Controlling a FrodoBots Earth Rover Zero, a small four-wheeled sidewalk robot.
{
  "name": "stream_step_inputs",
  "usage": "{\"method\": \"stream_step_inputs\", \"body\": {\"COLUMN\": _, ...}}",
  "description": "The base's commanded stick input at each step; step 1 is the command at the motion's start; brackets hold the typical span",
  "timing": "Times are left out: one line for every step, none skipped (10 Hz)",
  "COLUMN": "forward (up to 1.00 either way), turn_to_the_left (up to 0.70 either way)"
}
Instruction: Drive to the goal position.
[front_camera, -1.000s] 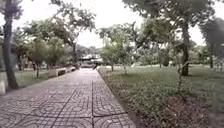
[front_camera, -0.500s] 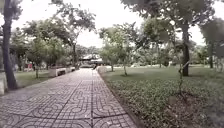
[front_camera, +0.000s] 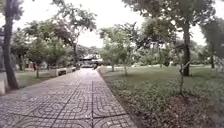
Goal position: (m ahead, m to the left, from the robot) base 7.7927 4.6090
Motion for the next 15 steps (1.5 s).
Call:
{"method": "stream_step_inputs", "body": {"forward": 0.00, "turn_to_the_left": 0.00}}
{"method": "stream_step_inputs", "body": {"forward": 0.00, "turn_to_the_left": 0.00}}
{"method": "stream_step_inputs", "body": {"forward": 0.00, "turn_to_the_left": 0.00}}
{"method": "stream_step_inputs", "body": {"forward": 0.00, "turn_to_the_left": 0.00}}
{"method": "stream_step_inputs", "body": {"forward": 0.00, "turn_to_the_left": 0.00}}
{"method": "stream_step_inputs", "body": {"forward": 0.00, "turn_to_the_left": 0.00}}
{"method": "stream_step_inputs", "body": {"forward": 0.00, "turn_to_the_left": 0.00}}
{"method": "stream_step_inputs", "body": {"forward": 0.00, "turn_to_the_left": 0.01}}
{"method": "stream_step_inputs", "body": {"forward": 0.00, "turn_to_the_left": 0.45}}
{"method": "stream_step_inputs", "body": {"forward": 0.00, "turn_to_the_left": 0.45}}
{"method": "stream_step_inputs", "body": {"forward": 0.00, "turn_to_the_left": 0.45}}
{"method": "stream_step_inputs", "body": {"forward": 0.00, "turn_to_the_left": 0.45}}
{"method": "stream_step_inputs", "body": {"forward": 0.00, "turn_to_the_left": 0.45}}
{"method": "stream_step_inputs", "body": {"forward": 0.00, "turn_to_the_left": 0.18}}
{"method": "stream_step_inputs", "body": {"forward": 0.00, "turn_to_the_left": 0.00}}
